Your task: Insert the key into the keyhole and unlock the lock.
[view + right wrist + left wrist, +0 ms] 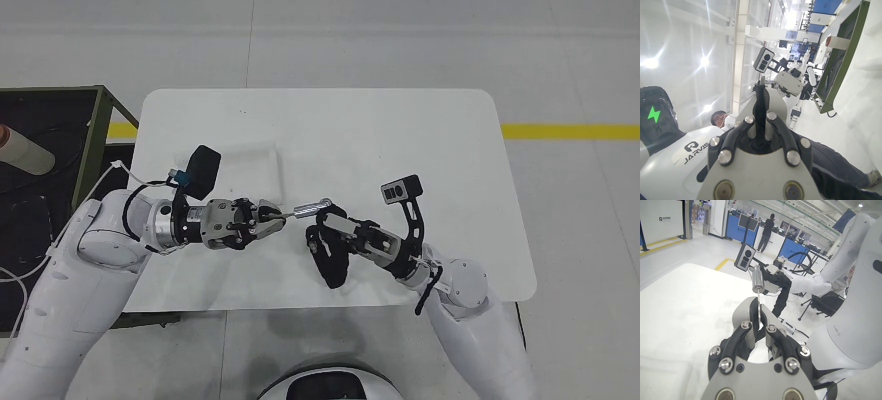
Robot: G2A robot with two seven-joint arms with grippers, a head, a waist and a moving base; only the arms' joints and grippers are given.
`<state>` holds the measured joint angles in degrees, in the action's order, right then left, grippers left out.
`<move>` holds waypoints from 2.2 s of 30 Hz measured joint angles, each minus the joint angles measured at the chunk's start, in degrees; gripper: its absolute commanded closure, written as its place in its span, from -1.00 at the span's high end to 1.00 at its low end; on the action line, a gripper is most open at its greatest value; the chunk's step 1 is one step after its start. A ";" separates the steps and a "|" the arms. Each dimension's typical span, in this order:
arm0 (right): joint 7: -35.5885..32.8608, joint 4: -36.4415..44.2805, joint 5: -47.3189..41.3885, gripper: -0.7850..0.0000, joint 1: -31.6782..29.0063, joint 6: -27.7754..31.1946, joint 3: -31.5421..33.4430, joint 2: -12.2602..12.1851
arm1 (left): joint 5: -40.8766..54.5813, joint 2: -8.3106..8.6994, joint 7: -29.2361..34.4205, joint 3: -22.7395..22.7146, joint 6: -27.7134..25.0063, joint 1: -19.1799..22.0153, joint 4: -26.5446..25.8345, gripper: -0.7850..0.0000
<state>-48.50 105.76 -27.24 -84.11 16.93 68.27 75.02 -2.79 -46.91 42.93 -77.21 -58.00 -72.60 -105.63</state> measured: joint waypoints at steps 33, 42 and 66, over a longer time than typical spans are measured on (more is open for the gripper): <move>23.32 -7.28 55.32 1.00 9.38 -25.57 -5.00 1.07 | 0.85 -0.57 -15.10 -7.58 4.24 -6.96 0.15 1.00; 28.26 -0.04 55.46 1.00 6.28 -20.39 -0.75 0.75 | 0.85 -0.57 -15.12 -7.58 4.25 -6.97 0.15 1.00; 22.84 2.26 49.26 1.00 4.59 -15.57 5.00 0.10 | 0.85 -0.57 -15.12 -7.58 4.24 -6.97 0.15 1.00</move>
<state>-25.66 108.02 22.02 -79.52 1.37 73.27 75.12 -1.94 -47.48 27.81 -84.79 -53.75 -79.57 -105.48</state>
